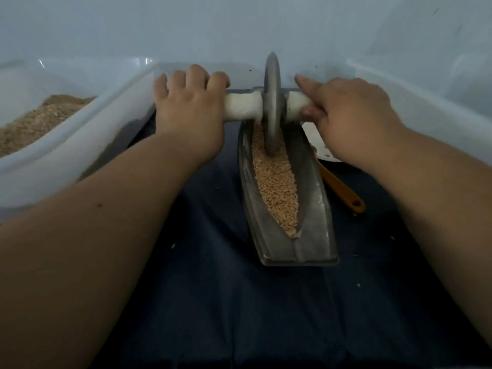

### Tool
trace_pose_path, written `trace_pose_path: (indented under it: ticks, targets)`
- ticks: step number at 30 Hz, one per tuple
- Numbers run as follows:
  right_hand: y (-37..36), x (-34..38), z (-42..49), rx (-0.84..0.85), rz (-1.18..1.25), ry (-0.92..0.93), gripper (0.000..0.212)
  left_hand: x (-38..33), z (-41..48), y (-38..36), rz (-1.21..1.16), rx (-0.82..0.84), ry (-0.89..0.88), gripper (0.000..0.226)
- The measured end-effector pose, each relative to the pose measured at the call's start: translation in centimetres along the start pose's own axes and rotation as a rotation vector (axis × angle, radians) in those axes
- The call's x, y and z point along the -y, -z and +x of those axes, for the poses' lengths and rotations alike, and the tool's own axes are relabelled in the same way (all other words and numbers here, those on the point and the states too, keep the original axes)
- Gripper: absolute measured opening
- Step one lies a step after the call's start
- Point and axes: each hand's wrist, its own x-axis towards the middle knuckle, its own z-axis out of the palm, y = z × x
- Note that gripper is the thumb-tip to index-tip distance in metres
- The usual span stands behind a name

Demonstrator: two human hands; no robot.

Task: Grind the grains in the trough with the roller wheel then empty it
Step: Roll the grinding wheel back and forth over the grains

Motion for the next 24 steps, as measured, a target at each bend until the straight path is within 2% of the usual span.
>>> trace_pose_path:
  ticks: [3,5,9,13,15,18,21,24]
  targets:
    - [-0.2,0.1,0.0,-0.047,-0.016,0.018,0.048,0.4,0.3,-0.4,-0.060,0.025,-0.027,0.041]
    - [0.6,0.3,-0.5,-0.013,0.013,0.038,0.048,0.9,0.3,-0.1,-0.136,0.099,-0.049,0.033]
    - [3.8,0.4,-1.6,0.135,0.078,0.091,0.046,1.8,0.0,2.3,-0.132,0.347,-0.131,0.030]
    - [7.9,0.5,-3.1,0.425,0.265,0.144,0.049,1.9,-1.1,6.2,-0.104,0.654,-0.243,0.036]
    - [8.9,0.0,-3.3,0.455,0.348,0.175,0.029,2.1,-1.6,7.7,-0.165,0.730,-0.249,0.042]
    - [9.0,-0.2,-3.4,0.463,0.380,0.193,0.024,2.0,-1.8,7.6,-0.214,0.703,-0.246,0.038]
    - [7.3,0.3,-3.0,0.462,0.352,0.170,0.029,1.6,-1.1,5.3,-0.168,0.572,-0.230,0.030]
    - [4.5,-0.1,-2.0,0.250,0.317,0.070,0.036,1.5,-0.1,2.8,-0.168,0.388,-0.150,0.025]
